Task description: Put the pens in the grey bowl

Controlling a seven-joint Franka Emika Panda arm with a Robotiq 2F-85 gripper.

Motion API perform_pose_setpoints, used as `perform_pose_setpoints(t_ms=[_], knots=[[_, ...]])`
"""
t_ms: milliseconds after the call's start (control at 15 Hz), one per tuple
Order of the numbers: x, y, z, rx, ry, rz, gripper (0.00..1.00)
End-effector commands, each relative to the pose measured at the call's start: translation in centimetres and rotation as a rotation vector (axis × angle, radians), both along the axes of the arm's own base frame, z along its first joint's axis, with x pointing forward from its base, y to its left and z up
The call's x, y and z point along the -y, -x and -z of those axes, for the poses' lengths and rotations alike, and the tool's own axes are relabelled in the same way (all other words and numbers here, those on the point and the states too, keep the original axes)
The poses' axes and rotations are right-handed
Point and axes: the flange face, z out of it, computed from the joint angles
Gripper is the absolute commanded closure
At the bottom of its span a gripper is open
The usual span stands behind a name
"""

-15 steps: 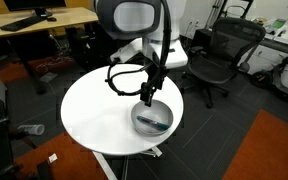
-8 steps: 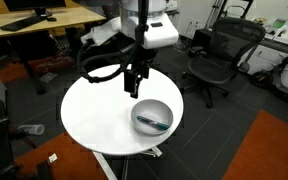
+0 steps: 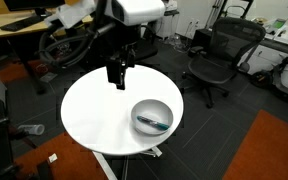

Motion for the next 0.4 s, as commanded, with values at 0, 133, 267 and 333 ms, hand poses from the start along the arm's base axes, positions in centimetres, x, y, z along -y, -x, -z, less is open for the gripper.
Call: perform_pose_setpoints(t_ms=[0,133,267,333], knots=[[-1.3,2.0,-1.3,0.021,-0.047,-0.103,0.0],[-0.6,0.7,-0.7,0.012,-0.016,-0.067,0.0],[-0.8,1.0,-0.9,0.016,-0.019,-0.085,0.0],[-0.8,1.1,-0.9,0.016,-0.019,-0.086,0.0]])
